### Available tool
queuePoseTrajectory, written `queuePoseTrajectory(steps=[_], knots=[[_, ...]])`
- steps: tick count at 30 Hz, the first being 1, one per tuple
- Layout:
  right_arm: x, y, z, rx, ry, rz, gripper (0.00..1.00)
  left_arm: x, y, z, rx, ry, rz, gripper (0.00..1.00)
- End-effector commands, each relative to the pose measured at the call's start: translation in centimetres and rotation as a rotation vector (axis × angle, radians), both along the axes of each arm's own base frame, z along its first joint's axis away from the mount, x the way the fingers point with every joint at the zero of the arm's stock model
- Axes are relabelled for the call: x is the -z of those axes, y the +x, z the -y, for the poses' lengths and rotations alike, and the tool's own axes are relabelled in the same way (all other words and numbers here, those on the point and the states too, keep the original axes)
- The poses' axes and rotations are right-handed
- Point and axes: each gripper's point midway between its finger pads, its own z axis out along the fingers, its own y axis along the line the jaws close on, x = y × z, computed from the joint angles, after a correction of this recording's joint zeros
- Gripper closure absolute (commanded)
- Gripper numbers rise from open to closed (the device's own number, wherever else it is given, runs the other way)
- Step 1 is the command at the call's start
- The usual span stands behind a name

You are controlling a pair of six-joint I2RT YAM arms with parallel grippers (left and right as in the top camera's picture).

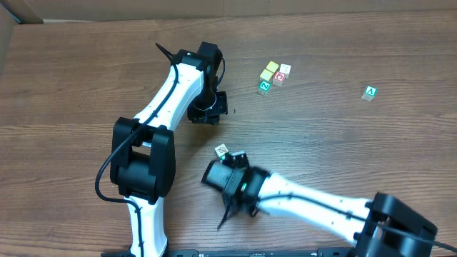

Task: Flip 3 blocks
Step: 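Push the yellow G end of the row with the right gripper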

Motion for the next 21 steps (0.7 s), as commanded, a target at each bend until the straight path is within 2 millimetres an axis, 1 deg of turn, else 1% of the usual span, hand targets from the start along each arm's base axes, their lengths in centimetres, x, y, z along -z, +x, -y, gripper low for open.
queuePoseTrajectory(steps=[1,2,4,6,8,10,12,13,15,16,18,21], knots=[[-4.0,1.7,1.0,-0.013,0.101,0.035,0.96,0.6,-0.1,-0.4,-0.016,0.016,-0.012,0.96],[-5.1,1.9,1.1,-0.012,0.119,0.067,0.96,0.6,-0.1,-0.4,-0.017,0.016,-0.012,0.96],[-8.2,1.5,1.4,-0.018,0.188,0.113,0.96,0.6,-0.1,-0.4,-0.017,0.016,-0.012,0.96],[-10.2,0.9,2.1,-0.022,0.226,0.138,0.96,0.6,-0.1,-0.4,-0.017,0.016,-0.012,0.96],[-11.3,0.6,3.0,-0.021,0.245,0.169,0.96,0.6,-0.1,-0.4,-0.017,0.016,-0.012,0.96],[-11.0,1.3,4.1,0.0,0.216,0.234,0.96,0.6,-0.1,-0.3,-0.017,0.014,-0.013,0.96],[-10.2,1.8,4.4,-0.009,0.189,0.269,0.95,0.6,-0.1,-0.3,-0.017,0.015,-0.014,0.96],[-10.4,2.8,4.5,-0.01,0.176,0.317,0.96,0.6,-0.1,-0.3,-0.015,0.015,-0.013,0.96],[-11.0,3.4,4.0,0.002,0.206,0.345,0.96,0.6,-0.1,-0.2,-0.015,0.015,-0.012,0.96],[-11.1,3.3,3.5,0.02,0.237,0.335,0.96,0.6,-0.1,-0.2,-0.013,0.015,-0.012,0.96],[-10.6,3.0,3.1,0.066,0.264,0.296,0.96,0.6,-0.3,0.0,-0.008,0.016,-0.014,0.96],[-8.1,1.6,3.1,0.096,0.234,0.232,0.96,1.1,-0.8,0.4,0.007,0.02,-0.024,0.96]])
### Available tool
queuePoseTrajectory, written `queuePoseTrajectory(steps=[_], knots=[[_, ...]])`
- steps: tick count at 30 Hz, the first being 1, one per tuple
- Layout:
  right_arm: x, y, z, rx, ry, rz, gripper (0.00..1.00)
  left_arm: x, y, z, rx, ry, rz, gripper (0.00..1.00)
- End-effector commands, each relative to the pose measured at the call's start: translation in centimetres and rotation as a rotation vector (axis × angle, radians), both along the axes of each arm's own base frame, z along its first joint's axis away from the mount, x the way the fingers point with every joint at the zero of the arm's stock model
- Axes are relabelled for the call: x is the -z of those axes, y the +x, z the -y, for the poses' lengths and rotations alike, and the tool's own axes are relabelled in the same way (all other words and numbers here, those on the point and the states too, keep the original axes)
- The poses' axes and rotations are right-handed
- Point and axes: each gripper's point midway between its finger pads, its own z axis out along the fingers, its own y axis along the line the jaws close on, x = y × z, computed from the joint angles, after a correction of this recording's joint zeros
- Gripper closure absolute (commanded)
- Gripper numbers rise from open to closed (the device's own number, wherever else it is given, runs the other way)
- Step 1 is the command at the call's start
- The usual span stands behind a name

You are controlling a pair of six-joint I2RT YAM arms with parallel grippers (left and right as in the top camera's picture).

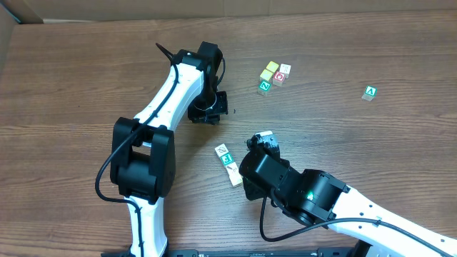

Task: Flip 3 blocks
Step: 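Push the yellow G end of the row with the right gripper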

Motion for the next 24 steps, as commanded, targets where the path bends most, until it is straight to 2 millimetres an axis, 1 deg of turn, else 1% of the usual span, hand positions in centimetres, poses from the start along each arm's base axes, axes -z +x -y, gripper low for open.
queuePoseTrajectory(steps=[1,2,4,7,9,12,16,19,24], knots=[[3.6,-1.7,0.3,0.054,-0.033,-0.081,0.96,1.3,-1.1,0.5,0.009,0.022,-0.029,0.96],[4.8,-2.2,0.2,0.054,-0.042,-0.094,0.96,1.6,-1.2,0.7,0.014,0.023,-0.029,0.96],[6.4,-2.8,-0.3,0.047,-0.041,-0.103,0.96,2.2,-1.5,0.9,0.023,0.025,-0.029,0.96],[7.3,-3.0,-1.2,0.029,-0.025,-0.095,0.96,2.9,-1.6,0.9,-0.004,0.027,-0.03,0.96],[7.7,-2.8,-1.6,0.04,-0.013,-0.095,0.96,2.9,-1.5,0.7,-0.009,0.026,-0.027,0.96],[9.0,-2.6,-2.1,0.068,-0.006,-0.109,0.96,2.9,-1.4,0.4,-0.015,0.03,-0.027,0.96],[10.9,-2.7,-2.3,0.068,-0.042,-0.134,0.96,3.0,-1.6,-0.9,-0.052,0.101,-0.032,0.96],[11.5,-3.0,-2.7,0.063,-0.035,-0.161,0.96,3.1,-1.8,-1.0,-0.062,0.113,-0.038,0.96],[11.7,-3.1,-2.7,0.13,-0.012,-0.196,0.96,3.5,-2.4,-1.1,-0.065,0.121,-0.057,0.96]])
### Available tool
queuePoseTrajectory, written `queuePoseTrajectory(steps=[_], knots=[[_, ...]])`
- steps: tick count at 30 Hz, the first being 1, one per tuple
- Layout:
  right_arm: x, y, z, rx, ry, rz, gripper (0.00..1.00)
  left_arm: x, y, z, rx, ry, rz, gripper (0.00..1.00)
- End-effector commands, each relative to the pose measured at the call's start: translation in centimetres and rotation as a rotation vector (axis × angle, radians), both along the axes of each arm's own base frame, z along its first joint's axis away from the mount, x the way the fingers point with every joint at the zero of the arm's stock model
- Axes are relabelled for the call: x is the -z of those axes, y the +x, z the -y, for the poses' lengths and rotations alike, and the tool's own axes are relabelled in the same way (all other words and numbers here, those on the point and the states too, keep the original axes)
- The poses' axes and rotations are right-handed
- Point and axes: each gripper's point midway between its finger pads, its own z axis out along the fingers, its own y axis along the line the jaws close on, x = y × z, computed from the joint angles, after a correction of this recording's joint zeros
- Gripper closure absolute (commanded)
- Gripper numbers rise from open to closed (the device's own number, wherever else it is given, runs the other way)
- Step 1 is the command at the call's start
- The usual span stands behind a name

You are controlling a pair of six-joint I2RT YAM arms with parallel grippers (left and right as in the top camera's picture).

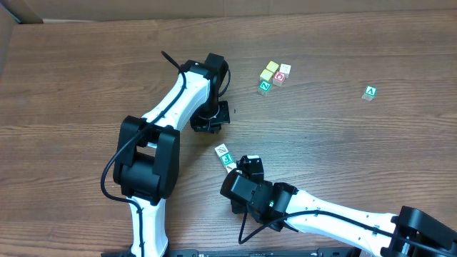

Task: Flip 3 blocks
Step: 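Push the yellow G end of the row with the right gripper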

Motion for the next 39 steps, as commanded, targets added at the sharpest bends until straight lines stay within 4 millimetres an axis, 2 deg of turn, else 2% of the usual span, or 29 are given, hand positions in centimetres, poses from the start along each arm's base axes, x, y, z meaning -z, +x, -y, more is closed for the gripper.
queuePoseTrajectory(steps=[1,13,24,39], knots=[[0.2,-0.4,-0.2,0.051,0.026,-0.036,0.96,1.1,-1.0,-0.7,-0.022,0.038,-0.033,0.96],[1.4,-0.5,0.0,0.163,0.032,-0.083,0.96,1.8,-0.9,-0.4,-0.021,0.025,-0.021,0.96],[2.8,-0.2,-0.5,0.168,0.023,-0.087,0.96,1.9,-1.1,0.5,0.007,0.023,-0.012,0.96],[2.6,0.4,-0.6,0.174,0.029,-0.052,0.96,1.8,-1.5,0.6,0.019,0.038,-0.022,0.96]])
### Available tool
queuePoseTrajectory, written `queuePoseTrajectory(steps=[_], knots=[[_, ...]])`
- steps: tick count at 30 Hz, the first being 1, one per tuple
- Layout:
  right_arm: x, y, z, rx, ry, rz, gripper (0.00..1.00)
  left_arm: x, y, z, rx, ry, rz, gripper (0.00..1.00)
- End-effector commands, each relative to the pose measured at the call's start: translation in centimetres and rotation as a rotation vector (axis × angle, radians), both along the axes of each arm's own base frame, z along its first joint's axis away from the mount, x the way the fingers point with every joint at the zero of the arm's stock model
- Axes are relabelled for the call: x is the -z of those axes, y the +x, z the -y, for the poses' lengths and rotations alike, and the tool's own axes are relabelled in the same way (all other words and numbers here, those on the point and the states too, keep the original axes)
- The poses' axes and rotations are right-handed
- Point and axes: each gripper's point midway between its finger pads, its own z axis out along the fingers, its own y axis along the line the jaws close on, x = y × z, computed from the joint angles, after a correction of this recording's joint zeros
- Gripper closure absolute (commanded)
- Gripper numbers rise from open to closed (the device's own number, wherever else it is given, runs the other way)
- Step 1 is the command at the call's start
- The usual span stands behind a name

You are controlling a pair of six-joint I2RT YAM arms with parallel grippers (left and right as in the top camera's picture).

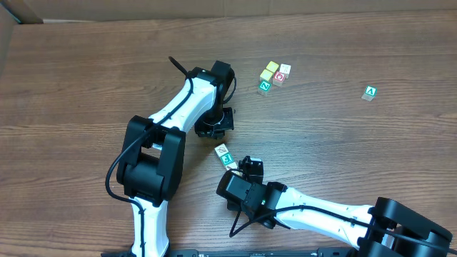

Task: Flip 3 blocks
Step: 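Push the yellow G end of the row with the right gripper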

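Note:
Two small blocks, a white one (pixel 221 150) and a green-faced one (pixel 228 160), lie in a short row at mid-table. My right gripper (pixel 249 166) sits at the near end of that row, against the green-faced block, and hides whatever lies under it. Its jaws cannot be made out from above. My left gripper (pixel 214 128) points down at the table just behind the row, apart from it, and its opening is also unclear. Farther back is a cluster of blocks (pixel 273 76) in yellow, red, green and white. A lone green block (pixel 370 92) lies at the far right.
The brown wooden table (pixel 86 86) reaches the cardboard edge at the back left. The left arm's white links (pixel 153 160) cross the middle left. The right arm (pixel 321 214) stretches along the front right.
My left gripper has shifted a little nearer and to the right, toward the short row. The right gripper stays at the row's near end, with the same two blocks showing.
The right gripper was first a blur over the mid-table blocks, with one block showing. Then it stood to their right, and three blocks lay in a row. After that it covered the row's near end, leaving two visible. The left gripper has crept closer throughout.

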Motion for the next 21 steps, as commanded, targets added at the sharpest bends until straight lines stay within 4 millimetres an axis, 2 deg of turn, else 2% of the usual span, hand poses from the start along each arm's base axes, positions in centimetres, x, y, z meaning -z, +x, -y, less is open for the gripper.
queuePoseTrajectory(steps=[1,21], knots=[[0.1,0.4,0.2,0.014,-0.01,0.027,0.96,0.4,-0.3,-0.3,-0.019,0.021,-0.016,0.96],[0.0,1.0,0.2,0.026,-0.012,0.058,0.96,1.1,-1.4,-0.5,-0.017,0.028,-0.047,0.96]])
